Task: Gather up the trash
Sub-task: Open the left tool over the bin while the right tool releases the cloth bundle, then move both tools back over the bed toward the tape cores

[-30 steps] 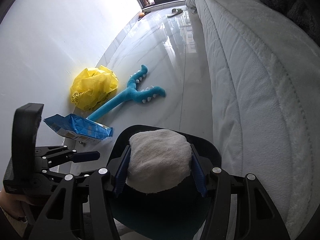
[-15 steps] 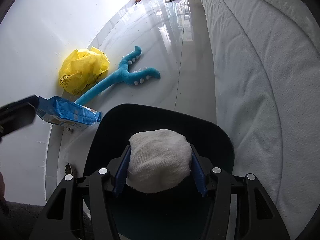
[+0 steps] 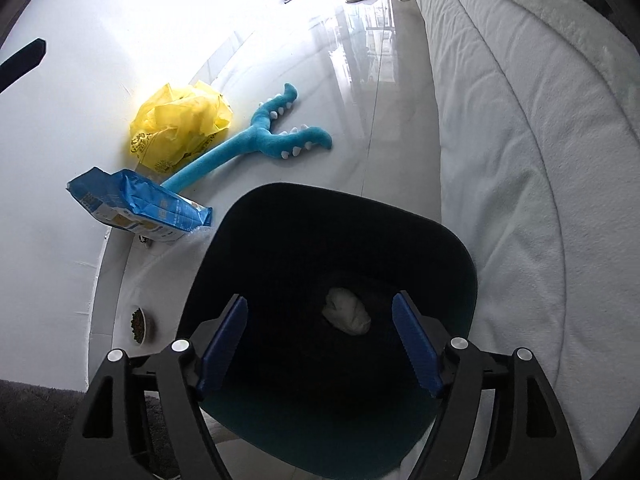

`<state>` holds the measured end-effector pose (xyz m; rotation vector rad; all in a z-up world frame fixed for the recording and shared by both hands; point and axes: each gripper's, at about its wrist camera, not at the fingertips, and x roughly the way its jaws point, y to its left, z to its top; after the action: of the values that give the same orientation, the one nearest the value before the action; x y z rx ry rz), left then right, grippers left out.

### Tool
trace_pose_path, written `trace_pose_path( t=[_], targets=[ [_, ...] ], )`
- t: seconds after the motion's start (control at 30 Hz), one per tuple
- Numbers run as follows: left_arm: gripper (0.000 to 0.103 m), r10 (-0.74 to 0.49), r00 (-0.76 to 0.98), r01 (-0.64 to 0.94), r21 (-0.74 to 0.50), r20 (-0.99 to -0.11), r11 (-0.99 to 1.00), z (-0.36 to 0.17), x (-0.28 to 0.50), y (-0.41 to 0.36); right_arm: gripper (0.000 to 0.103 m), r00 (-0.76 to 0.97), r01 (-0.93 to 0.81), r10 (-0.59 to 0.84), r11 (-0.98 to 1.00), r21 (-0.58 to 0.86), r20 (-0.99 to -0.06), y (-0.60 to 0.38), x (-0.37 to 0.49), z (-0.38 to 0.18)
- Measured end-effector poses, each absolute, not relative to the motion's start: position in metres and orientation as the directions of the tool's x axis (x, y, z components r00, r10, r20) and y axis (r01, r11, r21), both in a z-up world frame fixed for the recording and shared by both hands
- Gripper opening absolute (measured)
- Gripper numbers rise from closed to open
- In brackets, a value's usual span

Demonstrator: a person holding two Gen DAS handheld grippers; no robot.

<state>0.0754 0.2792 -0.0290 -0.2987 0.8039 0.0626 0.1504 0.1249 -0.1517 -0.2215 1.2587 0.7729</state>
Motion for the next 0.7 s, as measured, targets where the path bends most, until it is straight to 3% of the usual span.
trace_pose_path(
  t=[0.27,0.47,0.7],
  targets=[
    [0.069,-0.031,0.755,-0.144,-0.212,-0.655,0.967,-0.002,0.080,0.254,0.077,0.162,-0.678,0.507,0.681,0.278,-0.846,0.105,0.143,-0.095],
    [0.076,-0.032,0.774,-0.091,-0.161,-0.633,0.983,0.005,0.085,0.222,0.079,0.253,-0.696,0.551,0.674,0.246,-0.795,0.077,0.143,-0.056],
    [0.082,-0.100,0.789,-0.062,-0.241,-0.606,0.968,0.010,0.096,0.197,0.080,0.345,-0.691,0.567,0.692,0.206,-0.748,0.038,0.146,-0.029]
  ],
)
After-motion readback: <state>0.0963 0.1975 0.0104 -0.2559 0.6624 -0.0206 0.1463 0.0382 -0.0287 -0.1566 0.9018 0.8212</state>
